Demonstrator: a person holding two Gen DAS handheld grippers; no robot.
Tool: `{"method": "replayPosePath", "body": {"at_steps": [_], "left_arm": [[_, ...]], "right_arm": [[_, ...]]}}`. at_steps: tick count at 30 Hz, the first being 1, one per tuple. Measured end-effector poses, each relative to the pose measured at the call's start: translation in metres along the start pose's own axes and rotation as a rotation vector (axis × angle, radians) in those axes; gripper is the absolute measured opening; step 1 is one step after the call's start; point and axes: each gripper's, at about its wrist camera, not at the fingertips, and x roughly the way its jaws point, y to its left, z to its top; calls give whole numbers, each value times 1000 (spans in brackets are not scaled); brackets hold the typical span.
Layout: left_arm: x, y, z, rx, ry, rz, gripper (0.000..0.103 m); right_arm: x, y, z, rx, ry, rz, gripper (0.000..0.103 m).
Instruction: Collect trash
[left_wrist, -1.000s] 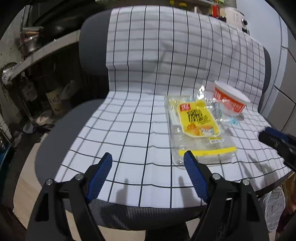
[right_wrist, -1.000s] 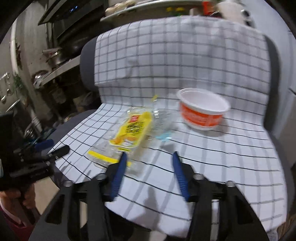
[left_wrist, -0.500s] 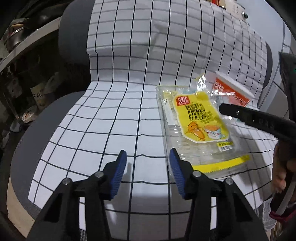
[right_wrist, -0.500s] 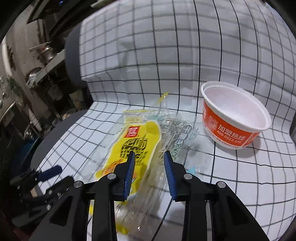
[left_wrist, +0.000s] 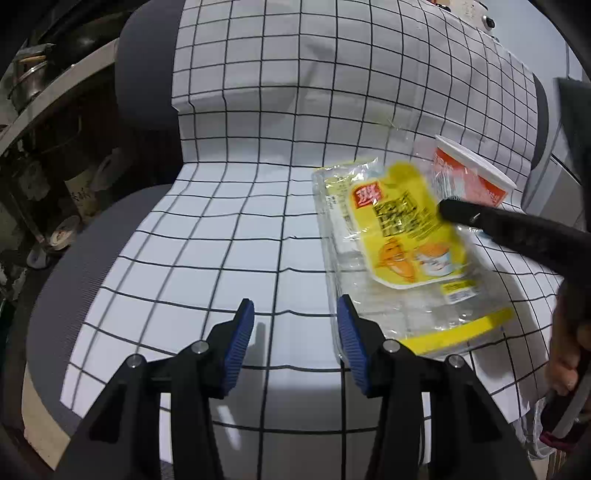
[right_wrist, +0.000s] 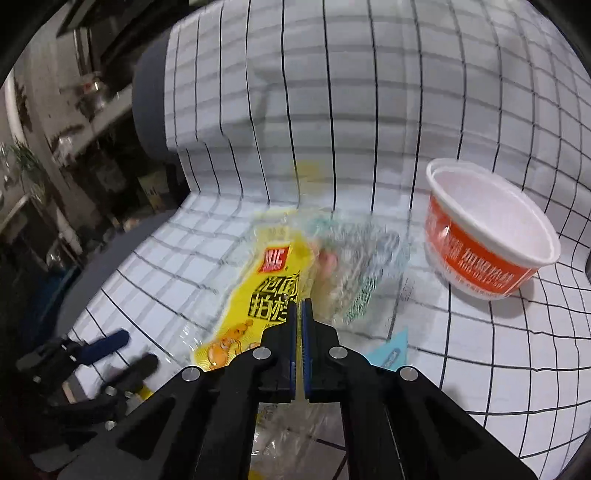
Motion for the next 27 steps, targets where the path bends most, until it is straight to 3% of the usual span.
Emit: {"method": "replayPosePath", "body": {"at_steps": [6, 10, 18, 23, 27], "left_arm": [[-38, 9, 10, -35, -88, 15, 50], [-47, 3, 11, -22, -99, 17, 51], [-40, -27, 2, 26, -70, -25, 55], [-36, -60, 13, 73, -73, -55, 63], [-26, -95, 23, 147, -65, -59, 67]], "right_arm": [[-74, -13, 21, 71, -173, 74, 2], [-118, -35, 17, 104, -212, 42, 2], [-170, -114, -44, 232, -179, -119, 3], [-150, -161, -71, 338, -88, -168, 4], [-125, -172, -78, 338, -20, -187, 18]]}}
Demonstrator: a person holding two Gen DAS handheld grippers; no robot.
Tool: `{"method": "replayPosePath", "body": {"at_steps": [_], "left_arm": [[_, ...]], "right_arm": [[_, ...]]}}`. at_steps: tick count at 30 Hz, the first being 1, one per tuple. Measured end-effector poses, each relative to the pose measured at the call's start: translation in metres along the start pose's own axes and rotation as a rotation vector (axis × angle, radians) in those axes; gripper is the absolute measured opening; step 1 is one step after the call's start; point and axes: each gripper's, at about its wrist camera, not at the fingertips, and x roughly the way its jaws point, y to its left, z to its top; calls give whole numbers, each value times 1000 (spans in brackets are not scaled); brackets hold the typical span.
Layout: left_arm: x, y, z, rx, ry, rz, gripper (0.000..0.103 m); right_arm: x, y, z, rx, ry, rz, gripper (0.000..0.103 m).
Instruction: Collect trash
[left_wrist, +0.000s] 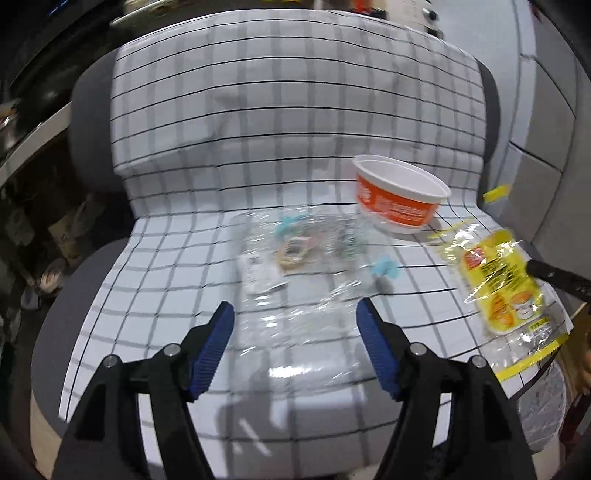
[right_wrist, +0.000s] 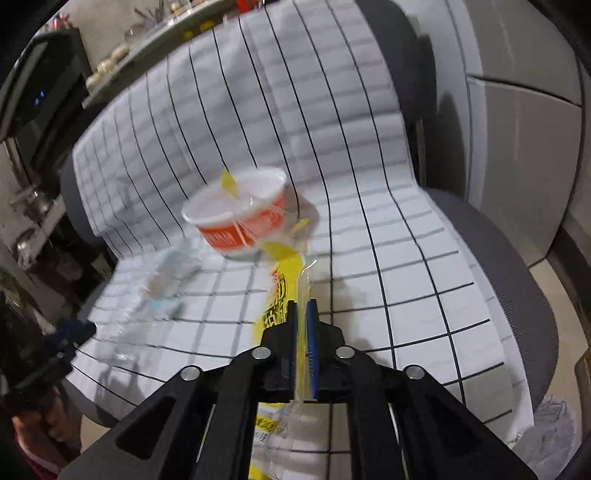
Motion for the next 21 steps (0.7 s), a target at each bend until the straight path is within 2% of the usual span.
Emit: {"method": "replayPosePath", "body": {"at_steps": [1, 2, 3, 4, 11, 17, 20, 21], "left_arm": [[3, -6, 3, 13, 5, -1, 67], [9, -16, 7, 35, 14, -2, 67], [13, -24, 10, 53, 21, 2, 69], [16, -29, 12, 65, 25, 8, 71], [49, -75, 35, 168, 61, 63, 72], [93, -89, 43, 185, 173, 137, 71], [106, -80, 48, 135, 203, 153, 62], [107, -78, 49, 122, 202, 151, 52]], "right_arm": [[0, -1, -2, 1, 2, 7, 25], [0, -3, -3, -2, -2, 12, 42], [-3, -2, -3, -13, -22, 10, 54], [-5, -1, -2, -24, -37, 3, 57], [-20, -5, 3, -69, -96, 28, 58], [-25, -14, 0, -59, -101, 65, 59], [-25, -17, -3, -62, -95, 69, 59], [-25, -18, -5, -64, -91, 68, 58]]}}
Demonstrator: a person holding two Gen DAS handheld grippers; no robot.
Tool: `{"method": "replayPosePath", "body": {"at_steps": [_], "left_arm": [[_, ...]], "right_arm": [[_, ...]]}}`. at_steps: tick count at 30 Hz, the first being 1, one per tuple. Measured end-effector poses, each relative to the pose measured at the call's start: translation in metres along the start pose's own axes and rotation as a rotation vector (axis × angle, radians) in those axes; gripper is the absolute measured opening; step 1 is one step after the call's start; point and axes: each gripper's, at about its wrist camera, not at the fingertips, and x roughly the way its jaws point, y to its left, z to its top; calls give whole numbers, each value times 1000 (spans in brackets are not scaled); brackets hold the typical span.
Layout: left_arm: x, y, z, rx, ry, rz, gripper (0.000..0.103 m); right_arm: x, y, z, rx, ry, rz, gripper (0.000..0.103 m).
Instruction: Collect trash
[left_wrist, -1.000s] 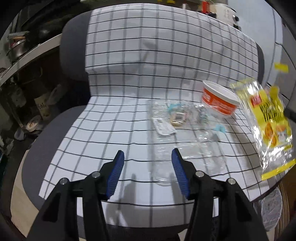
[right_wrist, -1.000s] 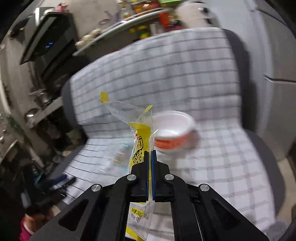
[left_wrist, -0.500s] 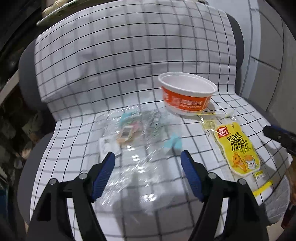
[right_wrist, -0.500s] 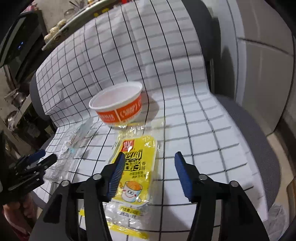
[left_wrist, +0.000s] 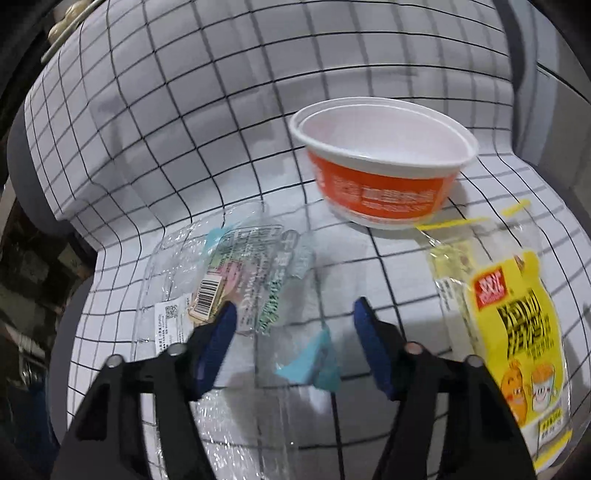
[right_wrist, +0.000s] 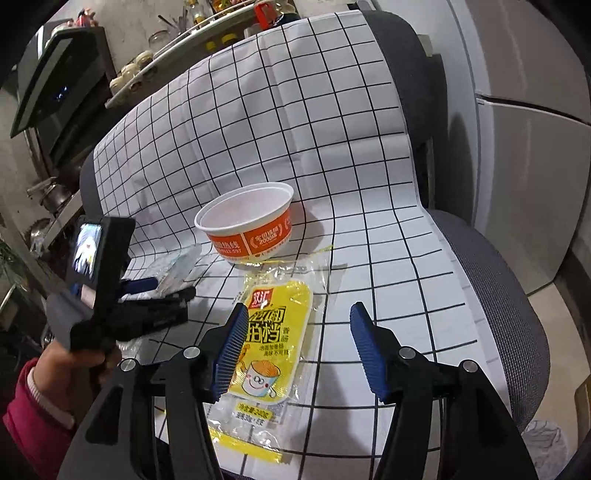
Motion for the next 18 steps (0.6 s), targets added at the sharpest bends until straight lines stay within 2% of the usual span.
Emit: {"method": "replayPosePath", "body": {"at_steps": [1, 2, 3, 6, 9, 11, 14, 18], "left_arm": [[-1, 3, 0, -15, -7, -7, 43], [-4, 8, 0, -29, -21, -17, 38], [-9, 11, -1, -39, -39, -28, 27], [-36, 24, -8, -64, -146, -90, 2], [-75, 41, -20, -101, -265, -185, 0], [-103, 55, -33, -141, -338, -290, 0], [-134, 66, -54, -175, -411, -421, 0], [-153, 61, -78, -191, -442, -556, 0]], "right_arm": [[0, 0, -1, -3, 4, 1, 59], [0, 0, -2, -6, 6, 1, 58], [0, 0, -2, -6, 6, 1, 59], [-3, 3, -5, -12, 4, 3, 59], [-8, 6, -7, -8, -5, 2, 60], [-11, 9, -8, -4, -9, 1, 65], [-10, 15, -13, -2, 5, 2, 70], [-5, 23, -22, -9, 41, -14, 72]]}}
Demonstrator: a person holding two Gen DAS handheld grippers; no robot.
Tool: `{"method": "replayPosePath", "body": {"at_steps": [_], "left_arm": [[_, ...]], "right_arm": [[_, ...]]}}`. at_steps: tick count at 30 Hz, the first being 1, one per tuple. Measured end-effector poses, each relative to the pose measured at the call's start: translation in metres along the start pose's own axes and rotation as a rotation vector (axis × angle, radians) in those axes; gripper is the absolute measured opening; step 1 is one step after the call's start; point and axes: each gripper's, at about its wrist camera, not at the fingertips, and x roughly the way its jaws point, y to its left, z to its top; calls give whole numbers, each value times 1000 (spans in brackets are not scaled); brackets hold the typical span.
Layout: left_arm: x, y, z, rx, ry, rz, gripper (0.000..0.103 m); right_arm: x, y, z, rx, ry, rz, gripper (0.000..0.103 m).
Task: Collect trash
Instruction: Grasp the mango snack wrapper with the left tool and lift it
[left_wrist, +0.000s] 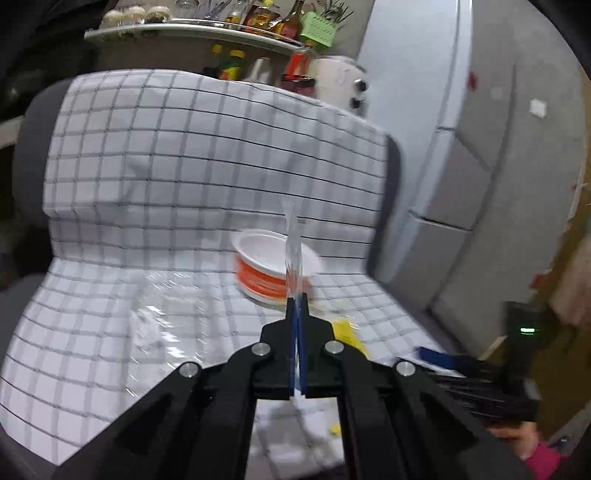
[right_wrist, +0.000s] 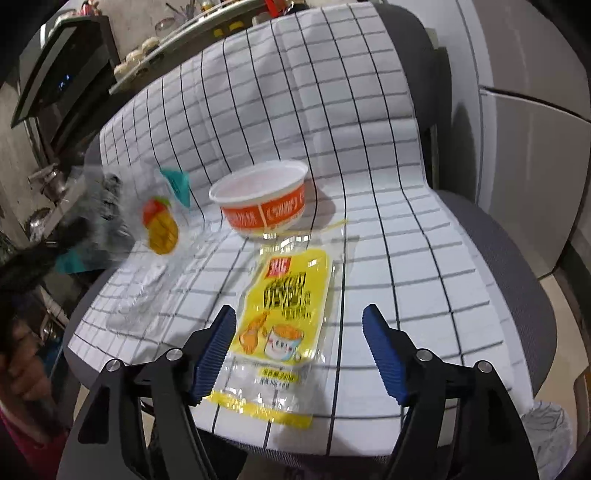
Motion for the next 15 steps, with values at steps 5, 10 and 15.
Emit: {"method": "replayPosePath", "body": {"at_steps": [5, 10, 15], "left_arm": [[18, -11, -35, 2, 97, 13, 0], [24, -21, -51, 16, 142, -35, 0], [38, -13, -60, 4, 204, -5, 0]], "right_arm": [[6, 1, -17, 4, 40, -29, 72], [14, -5, -25, 19, 76, -21, 61], [28, -11, -26, 51, 104, -10, 49]]}}
